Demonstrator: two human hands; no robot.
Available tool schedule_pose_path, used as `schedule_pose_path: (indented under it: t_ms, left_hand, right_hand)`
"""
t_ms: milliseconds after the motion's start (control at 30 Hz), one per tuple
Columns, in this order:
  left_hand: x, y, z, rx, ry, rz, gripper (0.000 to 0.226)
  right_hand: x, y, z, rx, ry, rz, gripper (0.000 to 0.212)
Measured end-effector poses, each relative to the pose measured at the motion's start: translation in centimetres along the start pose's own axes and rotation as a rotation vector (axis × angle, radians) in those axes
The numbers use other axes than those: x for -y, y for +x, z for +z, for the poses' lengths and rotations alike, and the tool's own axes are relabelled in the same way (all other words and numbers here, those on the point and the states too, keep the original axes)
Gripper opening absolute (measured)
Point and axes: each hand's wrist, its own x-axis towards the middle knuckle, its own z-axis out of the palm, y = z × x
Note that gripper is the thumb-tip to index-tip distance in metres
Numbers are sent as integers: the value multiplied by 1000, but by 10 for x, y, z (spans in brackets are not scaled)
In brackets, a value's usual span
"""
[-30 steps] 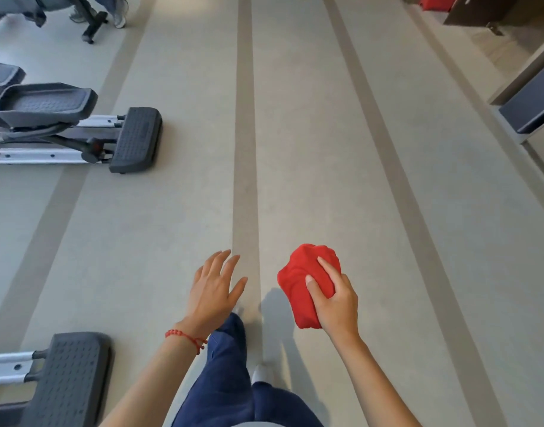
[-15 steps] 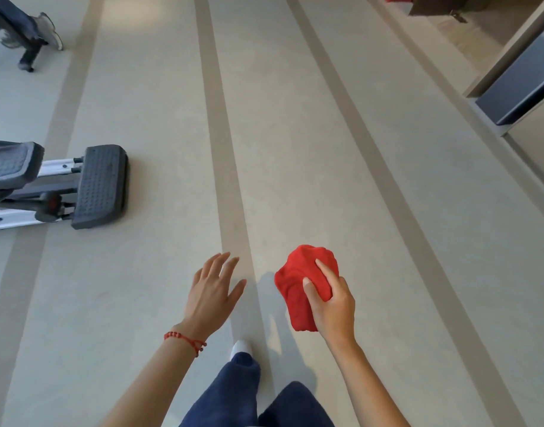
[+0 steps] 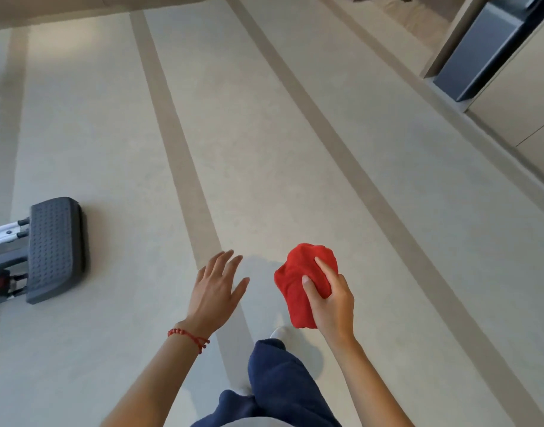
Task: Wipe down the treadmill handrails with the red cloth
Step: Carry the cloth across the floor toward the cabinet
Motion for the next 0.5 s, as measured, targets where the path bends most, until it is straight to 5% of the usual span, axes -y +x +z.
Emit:
schedule_pose_path:
  t_ms: [500]
  left_hand:
    - [-119,186,24,197,85,397,50]
  right_hand:
    - [-21,105,-85,-409,121,209,41]
